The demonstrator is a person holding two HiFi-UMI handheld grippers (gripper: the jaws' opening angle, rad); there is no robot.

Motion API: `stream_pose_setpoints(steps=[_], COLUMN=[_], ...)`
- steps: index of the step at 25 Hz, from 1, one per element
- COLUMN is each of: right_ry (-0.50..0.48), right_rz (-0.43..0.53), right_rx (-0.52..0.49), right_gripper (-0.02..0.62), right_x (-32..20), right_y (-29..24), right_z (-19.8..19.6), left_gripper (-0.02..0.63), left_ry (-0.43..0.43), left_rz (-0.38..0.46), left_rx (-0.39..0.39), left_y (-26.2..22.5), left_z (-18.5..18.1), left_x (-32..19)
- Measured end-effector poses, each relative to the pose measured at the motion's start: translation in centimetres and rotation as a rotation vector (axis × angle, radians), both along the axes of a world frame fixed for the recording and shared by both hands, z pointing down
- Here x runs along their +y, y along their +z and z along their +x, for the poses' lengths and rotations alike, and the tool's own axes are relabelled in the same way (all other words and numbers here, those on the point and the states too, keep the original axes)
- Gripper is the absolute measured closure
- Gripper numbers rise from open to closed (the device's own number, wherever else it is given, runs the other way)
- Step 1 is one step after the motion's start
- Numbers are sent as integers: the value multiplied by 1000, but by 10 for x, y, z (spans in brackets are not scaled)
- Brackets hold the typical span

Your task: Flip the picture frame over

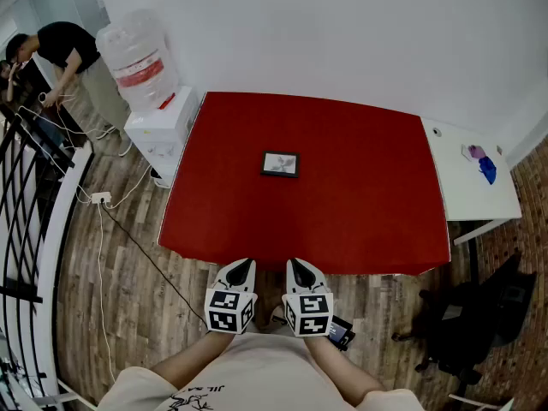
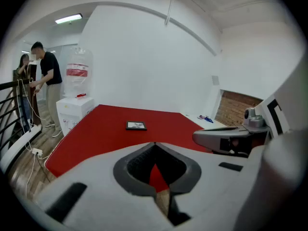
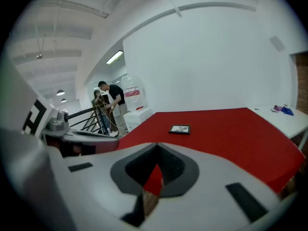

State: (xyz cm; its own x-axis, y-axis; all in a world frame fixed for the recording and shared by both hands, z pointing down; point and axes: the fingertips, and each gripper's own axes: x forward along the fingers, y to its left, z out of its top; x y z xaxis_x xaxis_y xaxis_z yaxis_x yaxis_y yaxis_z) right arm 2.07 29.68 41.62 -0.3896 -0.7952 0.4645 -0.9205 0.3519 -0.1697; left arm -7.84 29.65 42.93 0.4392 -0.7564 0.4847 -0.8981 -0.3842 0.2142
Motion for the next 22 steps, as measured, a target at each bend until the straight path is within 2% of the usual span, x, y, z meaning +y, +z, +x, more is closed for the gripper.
stream_pose_setpoints(steps=[10,15,22], right_ry=[16,32,98], right_rz=[-21,-25,-29], right_rx=[2,12,15], right_gripper=[594,594,594], right_x=[-31,-68,-137], right_y=[13,16,21], right_z=[11,4,2], left_gripper=[600,600,600], left_ry=[-19,-1,68], left_rz=[-20,-26,-13], left_rx=[19,24,23], left_y=[9,13,11], left_z=[3,-4,-5], left_x=[-36,-79,-154])
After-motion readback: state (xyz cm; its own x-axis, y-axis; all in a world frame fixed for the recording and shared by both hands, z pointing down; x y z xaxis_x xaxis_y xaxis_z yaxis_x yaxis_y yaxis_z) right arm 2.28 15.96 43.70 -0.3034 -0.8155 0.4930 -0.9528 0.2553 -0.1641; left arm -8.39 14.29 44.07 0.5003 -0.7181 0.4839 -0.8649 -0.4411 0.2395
